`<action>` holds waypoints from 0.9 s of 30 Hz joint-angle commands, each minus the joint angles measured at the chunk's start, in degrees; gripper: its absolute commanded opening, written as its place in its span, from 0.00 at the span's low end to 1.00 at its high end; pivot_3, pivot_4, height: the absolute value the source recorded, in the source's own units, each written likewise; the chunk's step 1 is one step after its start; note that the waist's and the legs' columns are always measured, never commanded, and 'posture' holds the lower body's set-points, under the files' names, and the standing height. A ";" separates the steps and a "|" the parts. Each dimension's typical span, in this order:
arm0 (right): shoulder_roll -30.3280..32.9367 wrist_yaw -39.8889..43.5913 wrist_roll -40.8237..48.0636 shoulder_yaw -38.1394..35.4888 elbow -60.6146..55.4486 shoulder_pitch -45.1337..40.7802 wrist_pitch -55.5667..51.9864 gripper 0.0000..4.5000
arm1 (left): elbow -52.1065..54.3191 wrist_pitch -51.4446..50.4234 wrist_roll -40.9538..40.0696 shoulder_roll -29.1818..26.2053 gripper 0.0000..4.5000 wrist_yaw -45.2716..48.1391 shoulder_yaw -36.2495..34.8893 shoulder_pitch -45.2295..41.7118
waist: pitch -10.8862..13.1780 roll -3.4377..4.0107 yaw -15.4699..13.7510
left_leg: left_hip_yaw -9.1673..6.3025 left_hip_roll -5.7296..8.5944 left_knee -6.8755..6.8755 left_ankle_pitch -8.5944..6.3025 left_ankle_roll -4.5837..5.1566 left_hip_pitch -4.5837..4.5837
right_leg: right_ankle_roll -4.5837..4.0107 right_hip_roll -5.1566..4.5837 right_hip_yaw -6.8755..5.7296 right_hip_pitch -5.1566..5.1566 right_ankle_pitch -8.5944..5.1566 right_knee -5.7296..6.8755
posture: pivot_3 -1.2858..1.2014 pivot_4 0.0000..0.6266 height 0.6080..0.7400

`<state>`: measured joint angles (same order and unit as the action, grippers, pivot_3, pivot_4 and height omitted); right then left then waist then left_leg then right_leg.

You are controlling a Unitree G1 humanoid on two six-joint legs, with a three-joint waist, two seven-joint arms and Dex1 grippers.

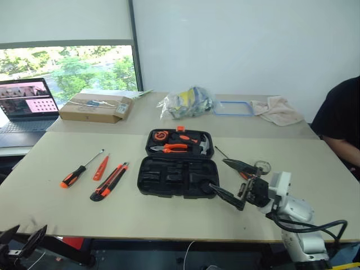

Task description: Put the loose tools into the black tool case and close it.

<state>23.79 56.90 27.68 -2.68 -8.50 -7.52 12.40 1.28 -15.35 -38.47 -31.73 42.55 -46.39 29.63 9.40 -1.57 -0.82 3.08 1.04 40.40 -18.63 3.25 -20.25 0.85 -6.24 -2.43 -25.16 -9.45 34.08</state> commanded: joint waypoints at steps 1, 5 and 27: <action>0.03 -1.31 -0.86 -0.64 -1.16 0.04 0.95 1.00 | 4.27 -7.26 -4.99 -4.67 0.99 -2.65 -2.17 -3.53 | -0.02 -0.05 -0.51 | -0.01 0.07 0.02 -0.01 0.01 0.00 | 0.01 -0.08 -0.01 0.01 0.00 0.00 | 0.52 0.24 1.00; 0.44 -2.14 -1.68 -0.26 -1.87 -0.24 -0.04 1.00 | 2.32 -15.21 -3.61 -14.20 0.99 -5.13 1.59 -12.36 | -0.04 -0.09 -0.74 | -0.12 0.09 0.04 0.06 -0.09 0.02 | 0.00 -0.04 -0.07 0.06 0.02 0.03 | 0.52 0.24 1.00; 2.43 -6.43 -3.37 -2.44 -3.08 0.03 -0.80 1.00 | -50.61 -17.80 27.18 -27.56 0.52 13.30 45.81 -69.34 | -0.02 -0.01 1.61 | 0.15 -0.01 -0.29 0.41 -0.80 -0.05 | -0.11 0.68 0.13 -0.11 0.07 0.01 | 0.52 0.24 1.00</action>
<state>25.53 51.43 24.24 -3.20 -8.86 -7.68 10.87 -47.91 -34.52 -12.72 -58.57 53.55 -1.08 -39.36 9.38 -1.59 0.79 3.23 1.02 40.12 -18.22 2.46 -20.29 0.74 -5.58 -2.29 -25.27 -9.39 34.10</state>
